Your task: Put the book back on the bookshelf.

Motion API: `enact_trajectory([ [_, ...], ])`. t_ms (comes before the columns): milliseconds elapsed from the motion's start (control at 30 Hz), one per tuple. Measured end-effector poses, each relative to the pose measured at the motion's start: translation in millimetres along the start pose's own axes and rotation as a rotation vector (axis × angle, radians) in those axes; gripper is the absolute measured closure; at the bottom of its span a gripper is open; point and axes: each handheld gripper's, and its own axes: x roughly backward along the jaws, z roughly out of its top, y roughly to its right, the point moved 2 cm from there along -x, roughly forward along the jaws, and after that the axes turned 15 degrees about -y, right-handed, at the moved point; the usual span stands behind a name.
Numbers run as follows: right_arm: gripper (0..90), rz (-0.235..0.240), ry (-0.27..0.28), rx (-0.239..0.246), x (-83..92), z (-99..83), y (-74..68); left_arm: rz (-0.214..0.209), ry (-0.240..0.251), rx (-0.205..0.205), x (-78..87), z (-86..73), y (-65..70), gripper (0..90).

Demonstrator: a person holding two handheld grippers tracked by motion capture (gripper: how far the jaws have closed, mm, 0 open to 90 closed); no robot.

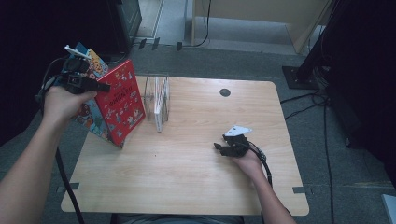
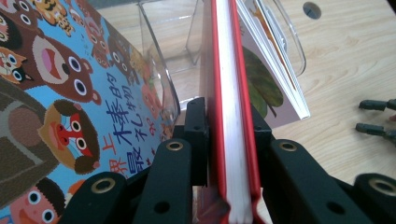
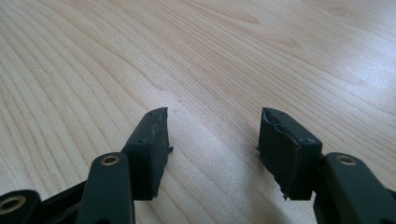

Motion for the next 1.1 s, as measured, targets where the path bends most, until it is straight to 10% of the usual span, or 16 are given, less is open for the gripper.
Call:
enact_trajectory([
  [500, 43.1, -0.001, 0.001, 0.001, 0.0, -0.2, 0.2, -0.003, -0.136, 0.008, -9.0, 12.2, -1.5, 79.0],
  [1100, 43.0, 0.000, 0.004, 0.004, -0.1, -0.4, 0.6, 0.022, -0.033, 0.081, -14.8, 39.8, -8.6, 80.5],
])
